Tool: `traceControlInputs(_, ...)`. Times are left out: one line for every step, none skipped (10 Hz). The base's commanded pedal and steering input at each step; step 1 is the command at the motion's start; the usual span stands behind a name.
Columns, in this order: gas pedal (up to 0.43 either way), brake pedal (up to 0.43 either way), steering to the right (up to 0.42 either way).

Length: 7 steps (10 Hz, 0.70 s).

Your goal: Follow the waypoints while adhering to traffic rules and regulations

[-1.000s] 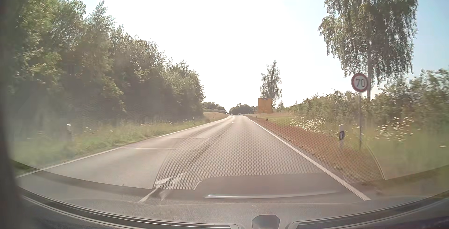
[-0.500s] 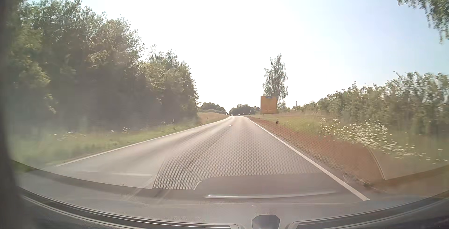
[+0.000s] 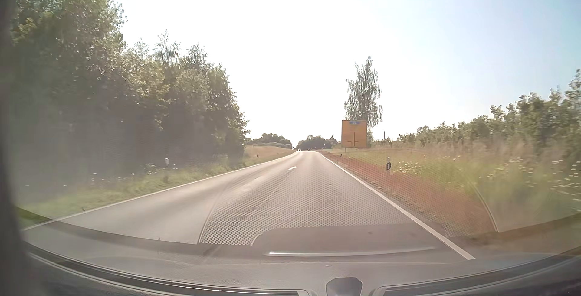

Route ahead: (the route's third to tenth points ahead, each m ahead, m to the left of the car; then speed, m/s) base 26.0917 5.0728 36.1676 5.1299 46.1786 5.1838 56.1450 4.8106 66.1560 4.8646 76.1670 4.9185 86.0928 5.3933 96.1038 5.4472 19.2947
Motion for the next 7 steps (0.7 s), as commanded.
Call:
traceControlInputs(0.157, 0.006, 0.003)
traceControlInputs(0.169, 0.006, 0.004)
traceControlInputs(0.177, 0.006, 0.004)
traceControlInputs(0.177, 0.006, 0.003)
traceControlInputs(0.150, 0.006, 0.003)
traceControlInputs(0.020, 0.006, 0.004)
traceControlInputs(0.000, 0.006, 0.003)
